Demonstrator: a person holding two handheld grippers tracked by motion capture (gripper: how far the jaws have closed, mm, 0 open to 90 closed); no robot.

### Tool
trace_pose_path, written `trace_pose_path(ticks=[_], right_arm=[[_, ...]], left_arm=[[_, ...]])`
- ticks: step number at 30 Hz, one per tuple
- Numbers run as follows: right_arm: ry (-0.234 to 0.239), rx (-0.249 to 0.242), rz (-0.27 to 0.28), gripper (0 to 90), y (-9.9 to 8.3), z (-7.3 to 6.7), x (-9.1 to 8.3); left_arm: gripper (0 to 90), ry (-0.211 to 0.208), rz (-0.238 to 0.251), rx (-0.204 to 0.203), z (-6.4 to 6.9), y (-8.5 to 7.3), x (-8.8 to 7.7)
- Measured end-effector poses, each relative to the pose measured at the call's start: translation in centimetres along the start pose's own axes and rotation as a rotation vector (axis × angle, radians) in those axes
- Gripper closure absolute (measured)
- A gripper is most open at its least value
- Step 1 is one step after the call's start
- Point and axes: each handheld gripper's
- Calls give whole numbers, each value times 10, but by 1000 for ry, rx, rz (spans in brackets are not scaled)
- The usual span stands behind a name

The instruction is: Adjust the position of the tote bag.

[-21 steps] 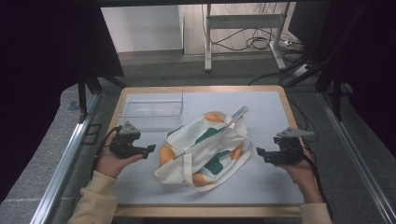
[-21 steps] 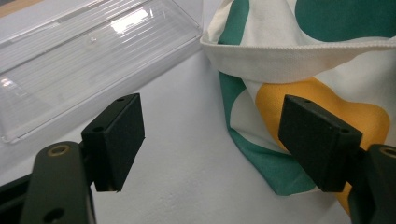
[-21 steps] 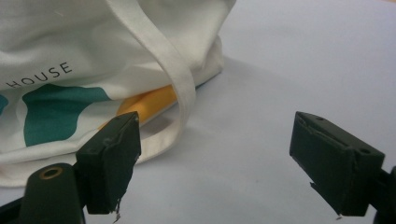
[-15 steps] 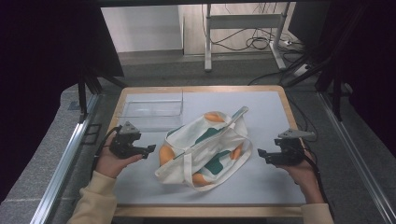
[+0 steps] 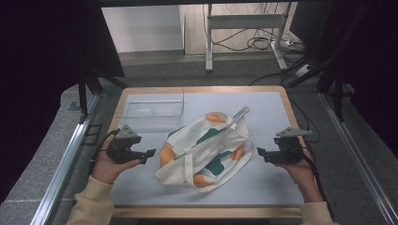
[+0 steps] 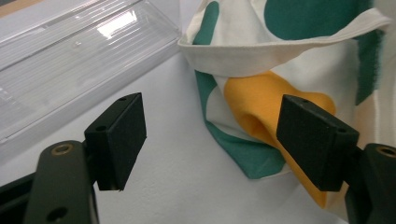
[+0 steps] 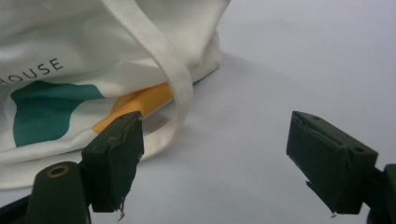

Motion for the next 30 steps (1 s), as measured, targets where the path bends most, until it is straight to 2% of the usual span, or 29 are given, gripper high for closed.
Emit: trace_pose_path(ticks=[3, 4, 6, 10, 19, 20, 21, 22, 23, 28, 30], right_arm=[[-2, -11, -8, 189, -1, -1, 1], [-2, -15, -12, 190, -2, -1, 1], [-1, -15, -12, 191, -3, 0, 0], [-13, -22, -9, 193, -4, 2, 0], [-17, -21, 6, 193, -4, 1, -1], [-17, -21, 6, 193, -4, 1, -1], [-19, -26, 2, 193, -4, -1, 1], [-19, -26, 2, 193, -4, -1, 1], [-21, -35, -6, 193, -4, -3, 3], [-22, -43, -13, 193, -5, -5, 4], [-27, -46, -17, 194, -5, -5, 5]], left_arm=[[253, -4, 2, 1, -1, 2, -1], [268, -24, 6, 3, -1, 4, 0], [284, -35, 1, 5, 0, 5, 1], [290, -39, -12, 14, 2, 6, 3], [294, -54, 11, 39, 10, 12, -6], [294, -63, 24, 43, 11, 13, -8], [289, -92, 46, 48, 13, 15, -11], [289, -92, 46, 48, 13, 15, -11], [289, -112, 55, 59, 16, 18, -14], [294, -142, 69, 76, 23, 22, -19], [293, -140, 69, 81, 25, 23, -19]])
Point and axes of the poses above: each handheld gripper's, and its own axes: x roughly forward along the jaws, y roughly out of its top, z roughly to its right, and after that the axes turned 14 degrees about x, right-handed
